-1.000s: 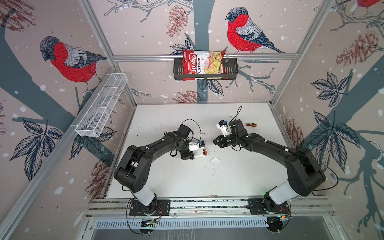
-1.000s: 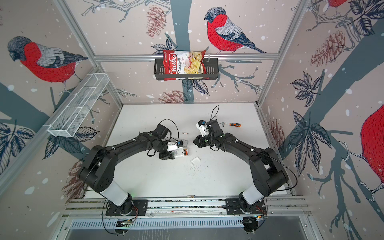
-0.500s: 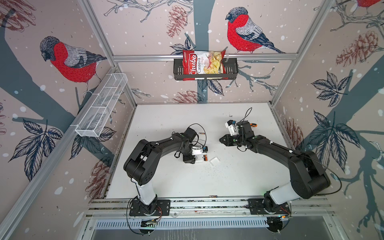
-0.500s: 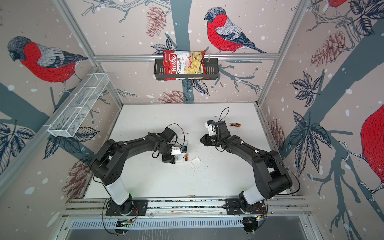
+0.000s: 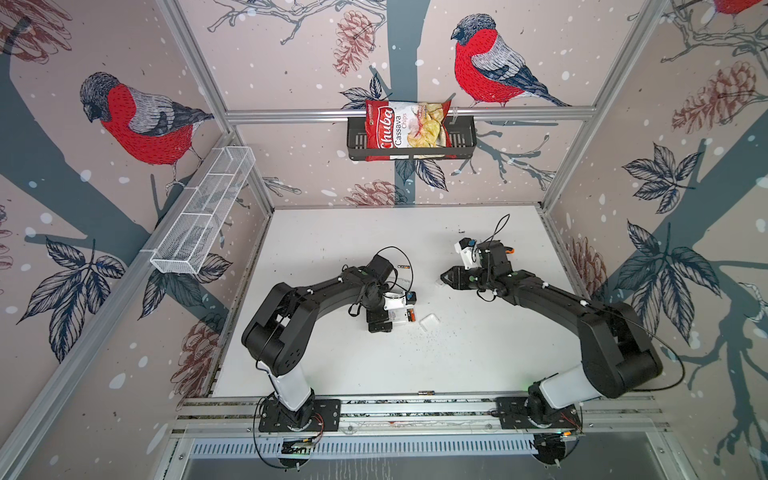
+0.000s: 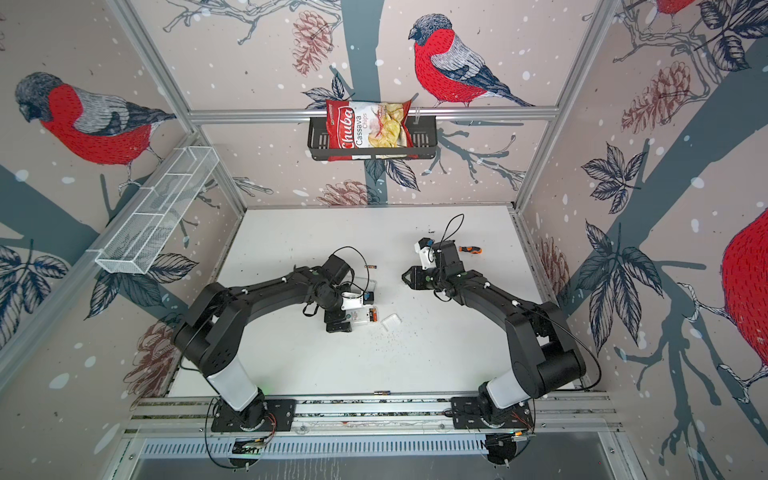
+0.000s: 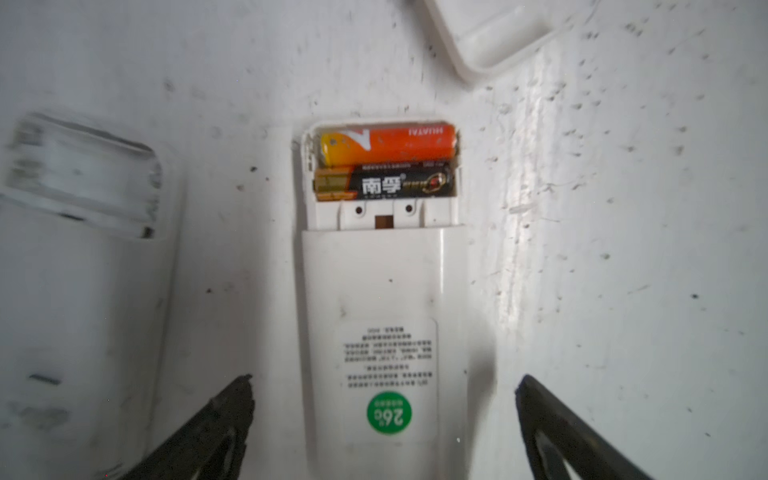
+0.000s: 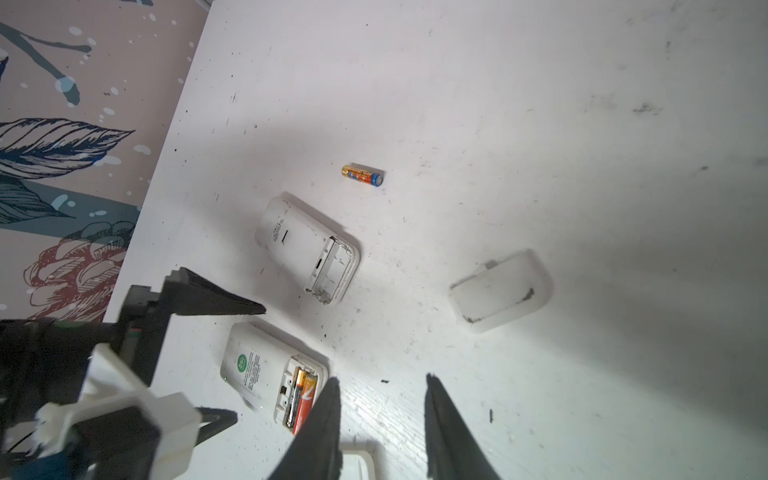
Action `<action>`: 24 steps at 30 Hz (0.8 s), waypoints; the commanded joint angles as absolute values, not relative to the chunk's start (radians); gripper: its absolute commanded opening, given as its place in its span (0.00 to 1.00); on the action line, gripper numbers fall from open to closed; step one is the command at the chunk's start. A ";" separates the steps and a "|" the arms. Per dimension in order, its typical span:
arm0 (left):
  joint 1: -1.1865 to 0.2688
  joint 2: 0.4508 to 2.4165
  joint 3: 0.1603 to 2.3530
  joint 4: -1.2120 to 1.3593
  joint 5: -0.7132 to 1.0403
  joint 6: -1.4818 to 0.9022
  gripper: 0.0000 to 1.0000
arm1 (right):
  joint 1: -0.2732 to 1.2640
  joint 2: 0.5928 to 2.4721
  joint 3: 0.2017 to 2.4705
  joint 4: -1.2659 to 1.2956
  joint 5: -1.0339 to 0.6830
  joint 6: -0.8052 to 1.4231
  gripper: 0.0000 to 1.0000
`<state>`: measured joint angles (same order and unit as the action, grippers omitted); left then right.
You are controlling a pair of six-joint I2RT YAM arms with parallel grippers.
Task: Unload the batteries from the remote control
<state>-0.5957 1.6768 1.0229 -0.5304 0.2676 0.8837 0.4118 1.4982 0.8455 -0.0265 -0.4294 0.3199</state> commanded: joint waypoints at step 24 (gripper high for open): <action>-0.595 1.374 0.879 0.239 -0.179 0.077 0.98 | 0.015 1.778 1.215 -0.242 -0.129 0.393 0.87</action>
<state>-0.5953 1.3491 0.8642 0.1162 -0.1005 0.2249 0.0254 1.7317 1.1629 -0.1932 -0.2005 0.3950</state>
